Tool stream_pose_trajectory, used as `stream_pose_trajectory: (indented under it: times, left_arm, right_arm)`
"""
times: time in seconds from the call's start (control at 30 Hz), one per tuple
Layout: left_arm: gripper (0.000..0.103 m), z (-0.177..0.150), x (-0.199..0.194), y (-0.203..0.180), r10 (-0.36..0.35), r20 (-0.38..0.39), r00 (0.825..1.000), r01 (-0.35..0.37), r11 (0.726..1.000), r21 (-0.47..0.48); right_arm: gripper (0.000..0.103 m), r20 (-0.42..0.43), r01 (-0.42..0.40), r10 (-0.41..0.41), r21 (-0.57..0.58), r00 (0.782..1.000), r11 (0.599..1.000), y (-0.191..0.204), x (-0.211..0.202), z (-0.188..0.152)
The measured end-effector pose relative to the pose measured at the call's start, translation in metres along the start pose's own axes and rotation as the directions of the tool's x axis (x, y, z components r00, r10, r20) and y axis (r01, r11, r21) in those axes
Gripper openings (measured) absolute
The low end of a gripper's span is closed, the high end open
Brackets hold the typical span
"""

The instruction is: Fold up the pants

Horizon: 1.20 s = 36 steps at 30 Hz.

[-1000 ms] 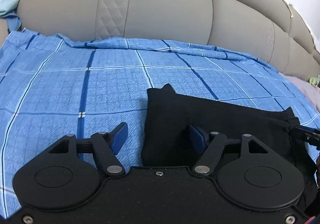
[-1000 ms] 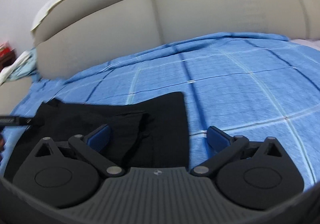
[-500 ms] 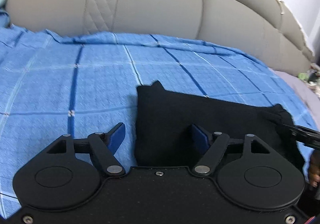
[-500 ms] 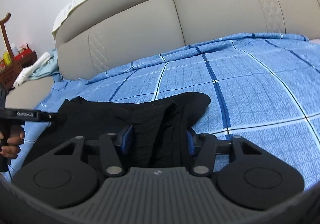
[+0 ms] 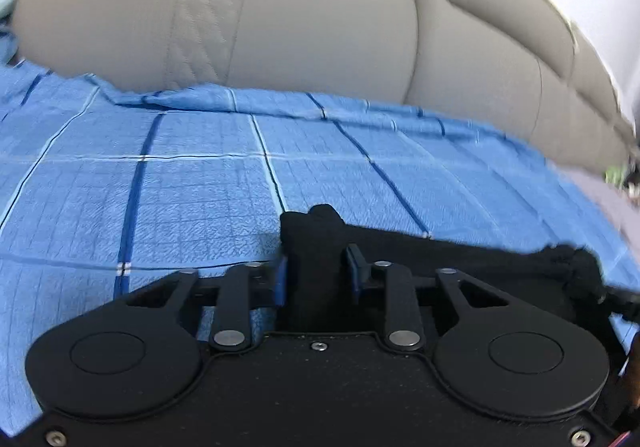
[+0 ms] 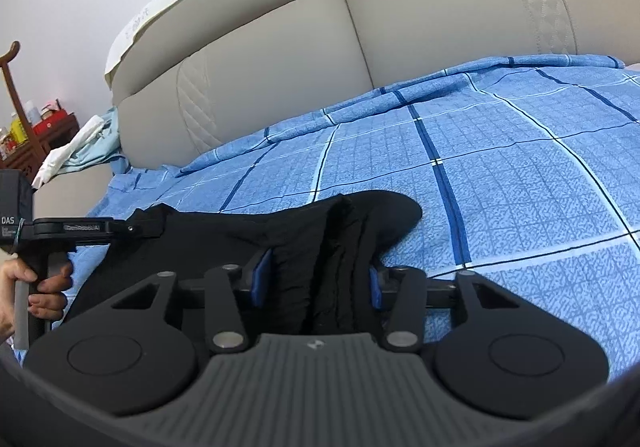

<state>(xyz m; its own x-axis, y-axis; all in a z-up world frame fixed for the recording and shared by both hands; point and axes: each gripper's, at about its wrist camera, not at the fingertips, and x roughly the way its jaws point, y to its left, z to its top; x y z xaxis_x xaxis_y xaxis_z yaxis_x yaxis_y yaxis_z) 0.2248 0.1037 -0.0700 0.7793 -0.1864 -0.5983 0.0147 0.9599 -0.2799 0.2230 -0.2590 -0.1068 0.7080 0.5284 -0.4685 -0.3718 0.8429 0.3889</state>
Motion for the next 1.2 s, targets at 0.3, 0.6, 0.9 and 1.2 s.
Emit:
stream_pose_trajectory:
  times: [0.3, 0.6, 0.9, 1.2]
  left_arm:
    - [0.019, 0.028, 0.008, 0.009, 0.200, 0.091, 0.976, -0.200, 0.980, -0.014]
    - [0.020, 0.092, 0.079, 0.038, 0.347, 0.062, 0.936, -0.346, 0.938, -0.029]
    - [0.048, 0.080, 0.083, 0.026, 0.434, 0.048, 0.900, -0.435, 0.900, 0.033]
    - [0.063, 0.055, 0.012, -0.009, 0.380, 0.091, 0.921, -0.386, 0.920, 0.065]
  right_arm:
    - [0.034, -0.040, 0.044, -0.047, -0.067, 0.998, 0.997, 0.036, 0.057, 0.047]
    - [0.035, -0.054, 0.068, -0.079, -0.189, 0.995, 0.980, 0.062, 0.147, 0.093]
    - [0.082, -0.041, 0.173, -0.181, -0.146, 0.983, 0.974, 0.055, 0.140, 0.087]
    - [0.103, 0.186, 0.412, -0.372, -0.277, 0.909, 0.868, 0.115, 0.090, 0.066]
